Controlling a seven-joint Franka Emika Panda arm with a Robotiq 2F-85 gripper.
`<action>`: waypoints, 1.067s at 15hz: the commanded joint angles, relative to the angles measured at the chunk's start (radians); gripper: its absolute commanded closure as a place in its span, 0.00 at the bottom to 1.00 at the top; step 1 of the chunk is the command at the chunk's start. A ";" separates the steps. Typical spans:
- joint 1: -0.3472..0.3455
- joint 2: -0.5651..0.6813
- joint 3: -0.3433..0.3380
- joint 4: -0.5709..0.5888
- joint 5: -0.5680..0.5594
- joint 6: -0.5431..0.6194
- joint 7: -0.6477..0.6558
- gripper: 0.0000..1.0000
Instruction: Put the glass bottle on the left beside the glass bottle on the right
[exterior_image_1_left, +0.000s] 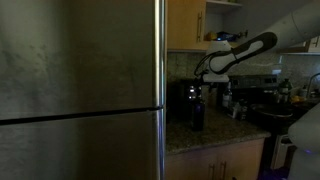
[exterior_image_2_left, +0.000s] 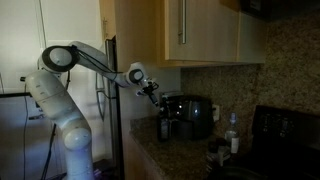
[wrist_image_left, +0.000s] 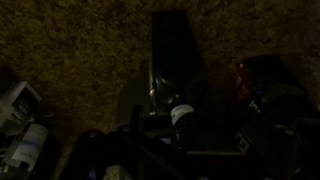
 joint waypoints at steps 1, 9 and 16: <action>-0.024 0.037 0.020 0.028 -0.038 -0.013 0.049 0.00; -0.044 0.182 0.047 0.094 -0.293 0.027 0.358 0.00; -0.005 0.290 0.020 0.167 -0.557 0.025 0.610 0.25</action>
